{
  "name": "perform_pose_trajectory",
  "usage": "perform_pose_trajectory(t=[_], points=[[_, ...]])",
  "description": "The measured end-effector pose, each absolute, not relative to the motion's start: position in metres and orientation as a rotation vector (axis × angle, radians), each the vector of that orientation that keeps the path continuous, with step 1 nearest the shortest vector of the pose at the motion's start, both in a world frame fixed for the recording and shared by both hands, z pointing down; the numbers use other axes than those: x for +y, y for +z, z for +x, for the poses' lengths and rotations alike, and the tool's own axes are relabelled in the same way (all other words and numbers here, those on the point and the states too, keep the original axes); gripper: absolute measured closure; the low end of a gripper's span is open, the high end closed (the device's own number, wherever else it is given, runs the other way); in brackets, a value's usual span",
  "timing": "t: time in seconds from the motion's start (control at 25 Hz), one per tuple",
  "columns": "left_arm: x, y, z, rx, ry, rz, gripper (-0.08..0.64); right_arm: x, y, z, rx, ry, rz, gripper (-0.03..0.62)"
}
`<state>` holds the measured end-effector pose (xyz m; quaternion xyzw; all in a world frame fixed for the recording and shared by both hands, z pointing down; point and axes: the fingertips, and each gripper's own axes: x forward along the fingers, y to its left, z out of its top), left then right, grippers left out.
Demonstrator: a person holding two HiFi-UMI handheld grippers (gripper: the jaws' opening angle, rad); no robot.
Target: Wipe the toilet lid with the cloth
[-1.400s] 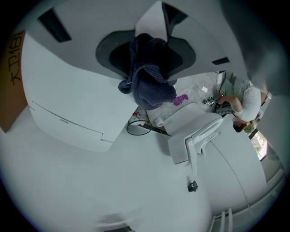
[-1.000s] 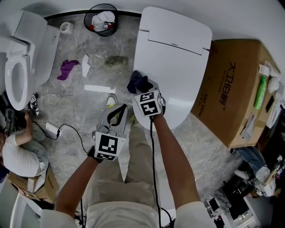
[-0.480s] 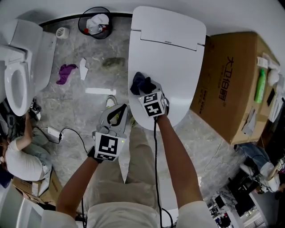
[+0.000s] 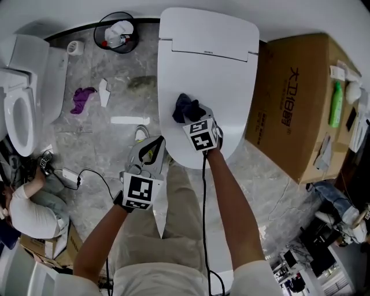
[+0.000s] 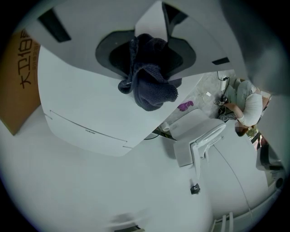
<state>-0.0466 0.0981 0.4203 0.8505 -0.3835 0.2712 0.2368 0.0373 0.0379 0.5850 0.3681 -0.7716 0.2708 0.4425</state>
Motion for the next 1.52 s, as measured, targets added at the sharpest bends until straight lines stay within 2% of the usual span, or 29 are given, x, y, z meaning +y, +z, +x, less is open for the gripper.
perform_pose_trajectory(t=[1.52], points=[[0.100,0.424,0.010,-0.971,0.775,2.366,0.560,0.044,0.589,0.157,-1.831,0.719,1.084,0.456]])
